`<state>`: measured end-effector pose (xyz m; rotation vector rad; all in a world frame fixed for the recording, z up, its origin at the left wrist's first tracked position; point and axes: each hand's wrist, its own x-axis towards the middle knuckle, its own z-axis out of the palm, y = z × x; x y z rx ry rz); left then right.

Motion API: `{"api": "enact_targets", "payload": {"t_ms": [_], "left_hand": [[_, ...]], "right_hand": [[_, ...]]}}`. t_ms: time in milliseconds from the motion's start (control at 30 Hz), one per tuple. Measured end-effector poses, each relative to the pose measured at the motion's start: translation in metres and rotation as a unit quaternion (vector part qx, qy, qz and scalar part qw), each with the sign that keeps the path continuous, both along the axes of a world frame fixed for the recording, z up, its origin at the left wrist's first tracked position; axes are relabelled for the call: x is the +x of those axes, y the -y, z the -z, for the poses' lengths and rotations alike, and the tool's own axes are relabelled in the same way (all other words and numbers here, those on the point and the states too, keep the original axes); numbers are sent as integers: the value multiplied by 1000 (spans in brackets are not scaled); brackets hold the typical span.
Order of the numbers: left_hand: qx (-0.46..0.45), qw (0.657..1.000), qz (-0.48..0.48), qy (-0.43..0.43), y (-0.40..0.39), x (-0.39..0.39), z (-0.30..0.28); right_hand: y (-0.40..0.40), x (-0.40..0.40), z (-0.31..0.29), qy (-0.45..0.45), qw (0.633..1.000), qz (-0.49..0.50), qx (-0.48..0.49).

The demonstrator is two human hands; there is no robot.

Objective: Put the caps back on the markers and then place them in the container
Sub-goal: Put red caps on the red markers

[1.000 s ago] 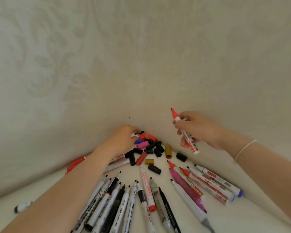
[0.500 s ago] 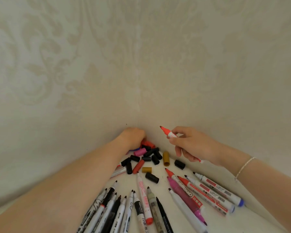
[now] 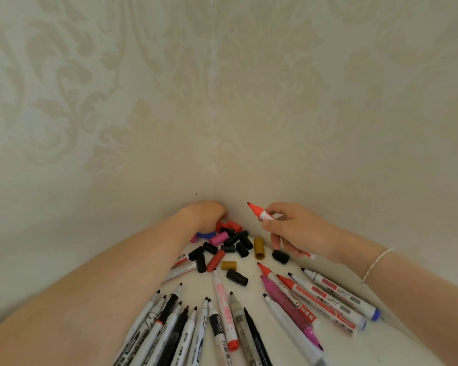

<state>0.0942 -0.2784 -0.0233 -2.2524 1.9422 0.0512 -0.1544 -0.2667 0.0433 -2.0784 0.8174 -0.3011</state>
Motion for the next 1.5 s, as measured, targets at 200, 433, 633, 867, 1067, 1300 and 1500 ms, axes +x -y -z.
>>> {"api": "enact_targets", "payload": {"t_ms": [200,433,633,867,1067,1300,1500], "left_hand": [[21,1000,-9,-7,2,-2,-3],[-17,1000,19,17,-13,-10,-3],[-238,938,-42,-250,-40,-15,-11],[-383,705,-52,-595,-117,-42,-45],[-402,789,-26,-463,-145,-45,-68],[-374,832,-43,-407,-153,-53,-75],[-282,857,-27,-431,-161,-49,-78]], "right_hand": [[-2,0,4,-6,1000,3,0],[-2,-1,7,-4,1000,5,-1],[-4,-1,9,8,1000,13,-10],[-13,7,4,97,992,8,-80],[-37,14,-14,141,982,-40,-118],[-50,18,-20,84,983,-32,-159],[-49,23,-18,43,977,-46,-206]]}}
